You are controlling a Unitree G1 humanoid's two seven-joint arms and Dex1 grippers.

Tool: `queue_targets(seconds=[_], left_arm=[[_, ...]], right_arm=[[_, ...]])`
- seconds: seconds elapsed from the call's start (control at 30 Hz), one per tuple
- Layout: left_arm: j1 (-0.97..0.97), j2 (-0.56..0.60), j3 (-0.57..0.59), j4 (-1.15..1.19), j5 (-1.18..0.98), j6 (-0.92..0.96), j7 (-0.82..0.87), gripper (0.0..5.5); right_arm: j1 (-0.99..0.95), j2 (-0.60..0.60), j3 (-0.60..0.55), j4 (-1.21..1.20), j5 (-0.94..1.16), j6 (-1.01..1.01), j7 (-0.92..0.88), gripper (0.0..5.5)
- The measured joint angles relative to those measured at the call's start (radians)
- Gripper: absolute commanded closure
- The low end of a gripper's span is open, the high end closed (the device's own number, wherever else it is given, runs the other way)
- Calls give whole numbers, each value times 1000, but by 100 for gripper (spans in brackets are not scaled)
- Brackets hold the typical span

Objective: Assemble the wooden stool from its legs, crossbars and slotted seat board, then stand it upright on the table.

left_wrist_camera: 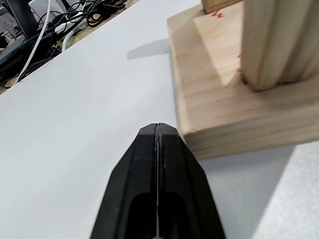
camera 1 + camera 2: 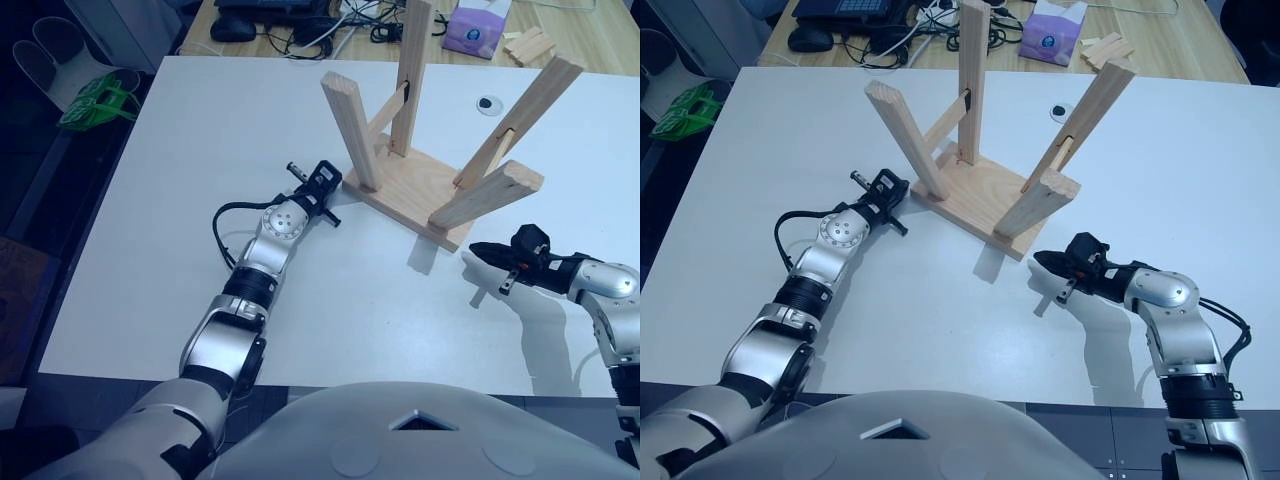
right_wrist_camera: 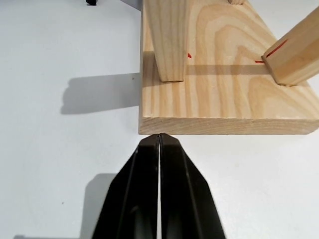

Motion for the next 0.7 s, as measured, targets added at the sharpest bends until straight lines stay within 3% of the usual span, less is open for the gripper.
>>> queue_targets(seconds=[0.23, 0.47, 0.7], left_arm=[[77, 48, -12, -118, -17, 6, -121, 548], [252, 74, -64, -402, -38, 114, -206, 548], [258, 56, -87, -437, -38, 159, -216, 548]], right_arm=[[-11, -1, 4, 10, -8, 0, -14, 550], [-9, -48, -36, 95, -8, -21, 11, 550], [-38, -84, -77, 250, -28, -91, 26, 550]])
